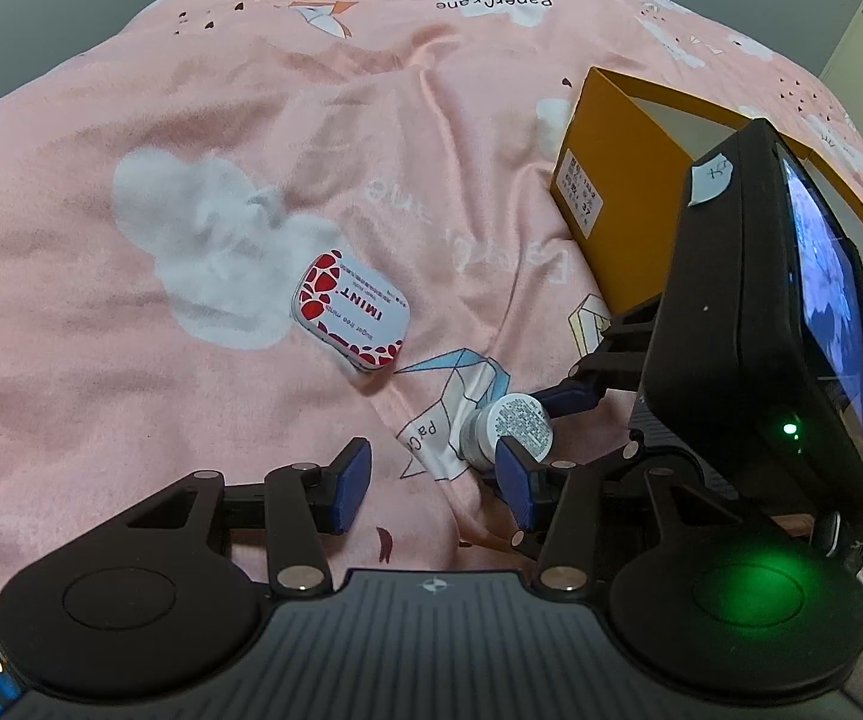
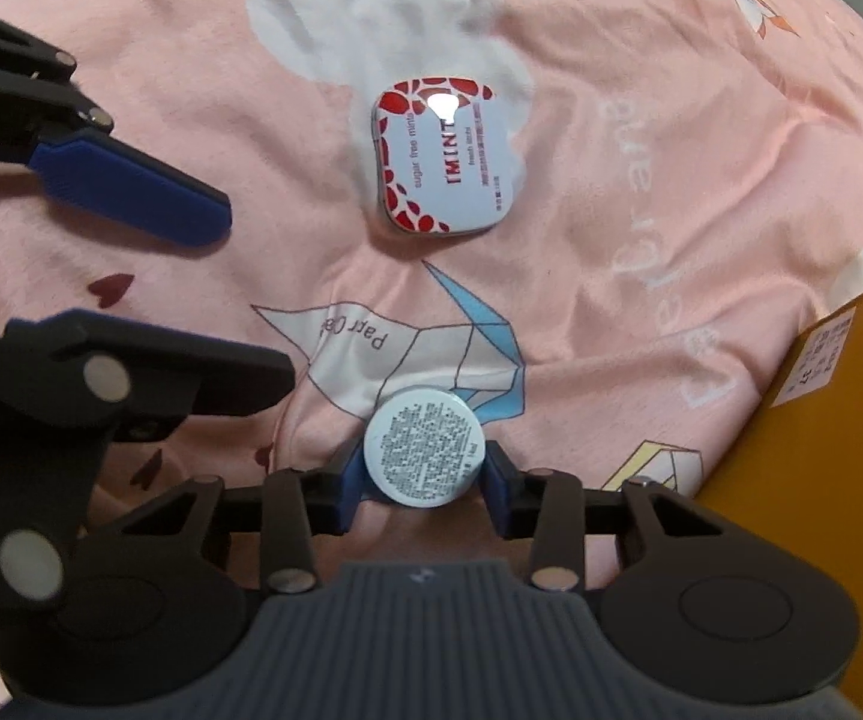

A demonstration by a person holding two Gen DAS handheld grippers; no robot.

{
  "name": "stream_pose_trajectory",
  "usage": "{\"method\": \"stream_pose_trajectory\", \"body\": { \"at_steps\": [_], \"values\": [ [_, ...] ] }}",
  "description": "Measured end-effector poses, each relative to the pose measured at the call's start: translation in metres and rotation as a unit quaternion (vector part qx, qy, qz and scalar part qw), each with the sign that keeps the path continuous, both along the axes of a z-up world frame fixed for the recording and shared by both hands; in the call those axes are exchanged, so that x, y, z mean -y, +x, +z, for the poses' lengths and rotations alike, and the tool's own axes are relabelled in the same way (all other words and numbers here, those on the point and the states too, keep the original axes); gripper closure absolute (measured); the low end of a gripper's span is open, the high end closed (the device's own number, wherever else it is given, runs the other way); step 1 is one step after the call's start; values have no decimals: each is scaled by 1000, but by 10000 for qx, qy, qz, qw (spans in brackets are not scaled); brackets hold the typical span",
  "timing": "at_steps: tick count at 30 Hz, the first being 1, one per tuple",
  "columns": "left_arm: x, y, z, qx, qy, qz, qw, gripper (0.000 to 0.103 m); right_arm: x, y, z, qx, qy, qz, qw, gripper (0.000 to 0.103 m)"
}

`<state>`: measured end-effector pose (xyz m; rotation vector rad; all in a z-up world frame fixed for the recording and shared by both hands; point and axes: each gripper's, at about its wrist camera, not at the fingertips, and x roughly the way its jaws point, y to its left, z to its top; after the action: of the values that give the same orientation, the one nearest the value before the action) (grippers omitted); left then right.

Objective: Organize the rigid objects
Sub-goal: 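Grasp the small round jar with the right tool while the left tool grasps the IMINT tin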

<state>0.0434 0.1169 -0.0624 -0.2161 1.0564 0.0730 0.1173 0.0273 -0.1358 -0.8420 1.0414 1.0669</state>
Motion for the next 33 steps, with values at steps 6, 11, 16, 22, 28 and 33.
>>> {"method": "stream_pose_trajectory", "body": {
  "at_steps": [6,11,16,22,28,33],
  "values": [
    [0,1,0,-17,-28,10,10000,47,1,1,1,-12,42,-57,10000,63],
    [-4,3,1,0,-116,73,9999,47,7,4,12,59,208,-162,9996,63],
    [-7,10,10,270,263,157,9992,35,16,7,42,319,636,-349,9969,63],
    [3,29,14,427,1392,-303,9889,29,24,13,77,844,901,-382,9916,63],
    [25,46,-8,310,2186,-847,9716,16,39,32,96,1131,999,-583,9868,63],
    [43,58,-29,64,2796,-1280,9515,14,52,47,108,1062,1124,-816,9846,63]
  ]
}}
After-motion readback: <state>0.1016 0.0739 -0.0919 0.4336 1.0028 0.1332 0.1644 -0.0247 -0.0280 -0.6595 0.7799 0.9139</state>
